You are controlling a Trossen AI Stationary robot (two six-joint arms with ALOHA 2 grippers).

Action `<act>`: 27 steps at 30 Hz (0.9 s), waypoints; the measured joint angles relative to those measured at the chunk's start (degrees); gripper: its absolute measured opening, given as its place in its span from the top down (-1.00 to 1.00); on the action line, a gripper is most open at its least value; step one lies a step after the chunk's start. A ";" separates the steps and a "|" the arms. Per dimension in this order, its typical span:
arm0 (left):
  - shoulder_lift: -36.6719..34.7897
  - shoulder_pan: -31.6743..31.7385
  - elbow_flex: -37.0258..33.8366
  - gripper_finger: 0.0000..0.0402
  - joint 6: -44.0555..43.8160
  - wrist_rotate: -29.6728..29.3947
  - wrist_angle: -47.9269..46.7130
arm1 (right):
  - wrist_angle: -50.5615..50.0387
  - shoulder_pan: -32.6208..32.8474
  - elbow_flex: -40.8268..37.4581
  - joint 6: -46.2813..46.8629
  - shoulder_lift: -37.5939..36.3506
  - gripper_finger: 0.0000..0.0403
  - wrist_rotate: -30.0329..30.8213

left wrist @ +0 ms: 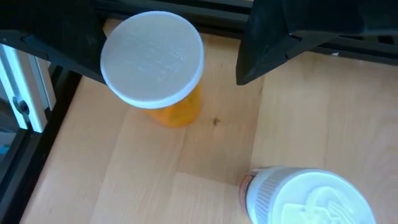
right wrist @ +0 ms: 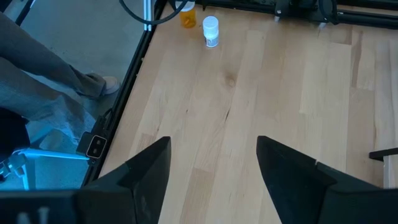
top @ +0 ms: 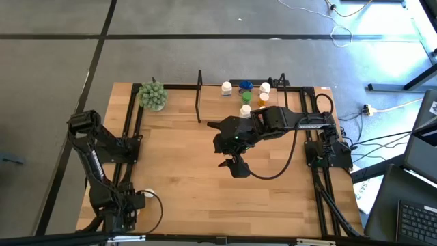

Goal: Pick and place medicine bottles onto shelf by color
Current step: Put the orange pill bottle on the shelf

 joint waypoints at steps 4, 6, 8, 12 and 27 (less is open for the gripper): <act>0.00 0.00 0.00 -0.59 -0.02 -0.21 -0.01 | -0.01 0.02 0.00 -0.02 0.00 -0.18 0.00; 0.00 0.00 0.00 -0.56 -0.04 -0.80 -0.16 | 0.00 0.02 0.00 0.07 0.00 -0.18 0.00; 0.00 0.00 0.00 -0.49 -0.04 -1.64 -0.31 | 0.01 0.02 0.00 0.09 0.00 -0.18 0.00; 0.00 0.00 0.00 -0.30 -0.43 -2.77 -0.77 | 0.00 0.01 0.00 0.11 0.00 -0.18 0.00; -0.91 -0.01 0.02 0.07 -4.53 -4.19 -3.37 | 0.01 0.00 0.00 0.00 0.00 -0.18 0.00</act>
